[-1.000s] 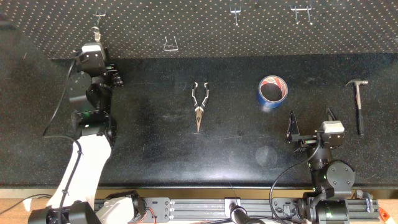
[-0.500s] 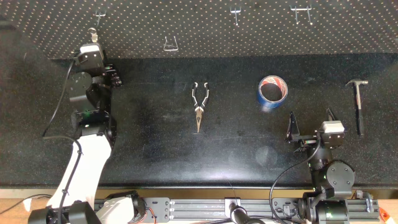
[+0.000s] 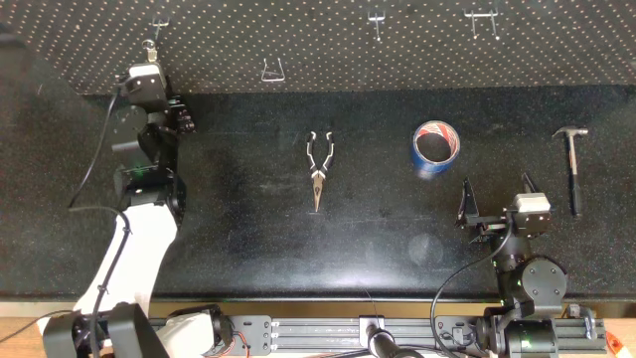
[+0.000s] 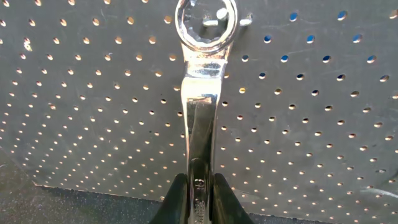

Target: Place Tools Onto Pegboard

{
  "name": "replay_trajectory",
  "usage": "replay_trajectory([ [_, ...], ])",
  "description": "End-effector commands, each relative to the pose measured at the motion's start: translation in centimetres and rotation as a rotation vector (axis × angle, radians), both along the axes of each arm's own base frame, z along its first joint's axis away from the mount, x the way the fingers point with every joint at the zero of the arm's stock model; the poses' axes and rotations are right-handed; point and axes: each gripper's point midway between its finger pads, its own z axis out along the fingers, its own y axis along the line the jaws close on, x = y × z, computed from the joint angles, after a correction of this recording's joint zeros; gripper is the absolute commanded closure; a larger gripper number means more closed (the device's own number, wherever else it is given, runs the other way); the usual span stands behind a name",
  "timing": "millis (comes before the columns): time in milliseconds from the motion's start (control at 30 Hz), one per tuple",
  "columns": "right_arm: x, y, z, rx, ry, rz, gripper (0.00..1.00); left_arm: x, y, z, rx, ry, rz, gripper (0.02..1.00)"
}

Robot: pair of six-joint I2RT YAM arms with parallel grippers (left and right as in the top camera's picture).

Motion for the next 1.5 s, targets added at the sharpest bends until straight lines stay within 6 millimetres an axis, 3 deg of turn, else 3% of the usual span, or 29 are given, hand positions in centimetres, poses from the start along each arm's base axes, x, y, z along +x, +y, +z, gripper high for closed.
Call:
replay_trajectory([
  [33,-0.1,0.4,-0.1,-0.016,-0.001,0.024,0.027,1.0,-0.9,1.0,-0.013,-0.026,-0.039,0.991],
  [833,-0.1,0.4,-0.1,-0.016,-0.001,0.024,0.029,2.5,-0.7,0.6,-0.015,-0.017,-0.042,0.989],
  [867,-0.1,0.4,-0.1,-0.016,-0.001,0.024,0.027,2.7,-0.6,0.5,-0.016,-0.014,-0.043,0.890],
  [1000,-0.1,0.4,-0.1,-0.016,-0.001,0.024,0.027,2.7,-0.6,0.5,-0.016,-0.013,-0.043,0.347],
  [1033,-0.1,0.4,-0.1,-0.016,-0.001,0.024,0.029,2.8,-0.6,0.7,-0.014,-0.022,-0.043,0.080],
  [1067,-0.1,0.4,-0.1,-0.016,-0.001,0.024,0.029,2.9,-0.6,1.0,-0.010,-0.028,-0.044,0.023],
  [1200,-0.1,0.4,-0.1,-0.016,-0.001,0.024,0.029,2.1,-0.7,4.2,0.004,-0.096,-0.040,0.023],
  [1267,-0.1,0.4,-0.1,-0.016,-0.001,0.024,0.029,0.2,-0.9,6.3,0.005,-0.101,-0.037,0.023],
  [1400,-0.1,0.4,-0.1,-0.016,-0.001,0.024,0.027,-3.7,-1.5,7.0,-0.010,-0.023,-0.037,0.020],
  [1500,-0.1,0.4,-0.1,-0.016,-0.001,0.024,0.027,-7.9,-2.1,7.6,-0.018,0.034,-0.030,0.023],
])
